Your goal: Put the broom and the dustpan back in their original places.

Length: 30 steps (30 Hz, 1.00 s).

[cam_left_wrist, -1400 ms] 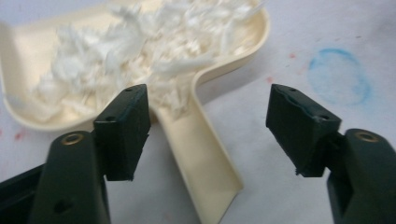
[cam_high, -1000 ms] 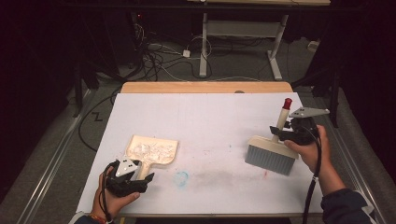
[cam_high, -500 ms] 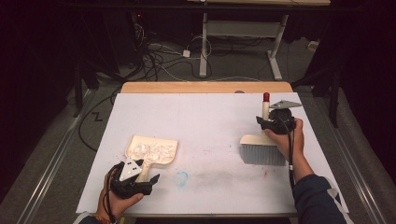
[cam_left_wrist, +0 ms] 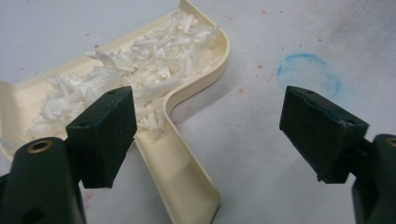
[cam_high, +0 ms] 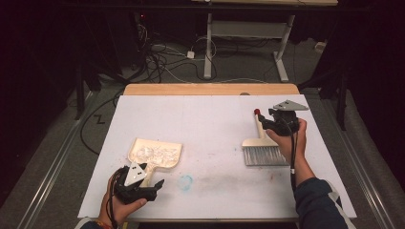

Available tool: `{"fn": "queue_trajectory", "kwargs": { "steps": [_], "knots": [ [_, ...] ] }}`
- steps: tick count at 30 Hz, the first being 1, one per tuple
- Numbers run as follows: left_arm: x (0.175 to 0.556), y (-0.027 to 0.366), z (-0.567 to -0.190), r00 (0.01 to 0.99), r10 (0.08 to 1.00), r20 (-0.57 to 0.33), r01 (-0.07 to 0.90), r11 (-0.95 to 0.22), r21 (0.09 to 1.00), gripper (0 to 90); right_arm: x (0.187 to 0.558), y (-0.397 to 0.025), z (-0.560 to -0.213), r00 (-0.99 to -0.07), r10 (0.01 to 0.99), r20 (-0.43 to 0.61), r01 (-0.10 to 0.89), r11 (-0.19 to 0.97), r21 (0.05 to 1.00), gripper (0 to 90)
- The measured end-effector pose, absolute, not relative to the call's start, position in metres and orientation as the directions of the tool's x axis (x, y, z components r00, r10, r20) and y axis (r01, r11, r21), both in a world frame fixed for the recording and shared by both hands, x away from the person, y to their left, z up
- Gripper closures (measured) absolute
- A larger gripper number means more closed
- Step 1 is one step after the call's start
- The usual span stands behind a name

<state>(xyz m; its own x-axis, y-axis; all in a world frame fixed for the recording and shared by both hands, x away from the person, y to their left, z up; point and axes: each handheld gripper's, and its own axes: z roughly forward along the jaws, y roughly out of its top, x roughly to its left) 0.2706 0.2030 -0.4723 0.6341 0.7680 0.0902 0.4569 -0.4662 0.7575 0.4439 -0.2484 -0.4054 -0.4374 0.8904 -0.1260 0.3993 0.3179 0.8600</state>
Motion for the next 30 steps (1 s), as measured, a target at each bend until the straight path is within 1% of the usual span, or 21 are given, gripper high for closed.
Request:
{"fn": "queue_trajectory", "kwargs": {
  "steps": [5, 8, 10, 16, 20, 27, 30],
  "knots": [
    [0.27, 0.201, -0.474, 0.641, 0.761, 0.101, 0.452, -0.48, 0.752, 18.0, 0.439, -0.25, -0.403, -0.441, 0.889, -0.125, 0.399, 0.318, 0.86, 48.2],
    [0.27, 0.199, -0.475, 0.645, 0.757, 0.11, 0.45, -0.492, 0.745, 18.0, 0.434, -0.252, -0.401, -0.446, 0.886, -0.127, 0.38, 0.316, 0.87, 47.5],
    [0.27, 0.199, -0.476, 0.646, 0.755, 0.111, 0.449, -0.493, 0.745, 18.0, 0.429, -0.252, -0.4, -0.451, 0.88, -0.148, 0.364, 0.332, 0.87, 46.8],
    [0.27, 0.197, -0.477, 0.647, 0.753, 0.12, 0.448, -0.503, 0.739, 18.1, 0.416, -0.256, -0.4, -0.468, 0.871, -0.147, 0.334, 0.329, 0.883, 41.4],
    [0.271, 0.196, -0.477, 0.648, 0.752, 0.122, 0.449, -0.506, 0.736, 18.0, 0.408, -0.258, -0.4, -0.461, 0.87, -0.176, 0.309, 0.344, 0.887, 37.3],
    [0.271, 0.194, -0.478, 0.646, 0.75, 0.14, 0.448, -0.521, 0.727, 18.0, 0.394, -0.262, -0.397, -0.473, 0.866, -0.163, 0.279, 0.323, 0.904, 32.7],
    [0.271, 0.193, -0.478, 0.651, 0.745, 0.145, 0.443, -0.528, 0.724, 18.0, 0.389, -0.261, -0.395, -0.483, 0.856, -0.186, 0.258, 0.342, 0.903, 30.7]
  ]
}}
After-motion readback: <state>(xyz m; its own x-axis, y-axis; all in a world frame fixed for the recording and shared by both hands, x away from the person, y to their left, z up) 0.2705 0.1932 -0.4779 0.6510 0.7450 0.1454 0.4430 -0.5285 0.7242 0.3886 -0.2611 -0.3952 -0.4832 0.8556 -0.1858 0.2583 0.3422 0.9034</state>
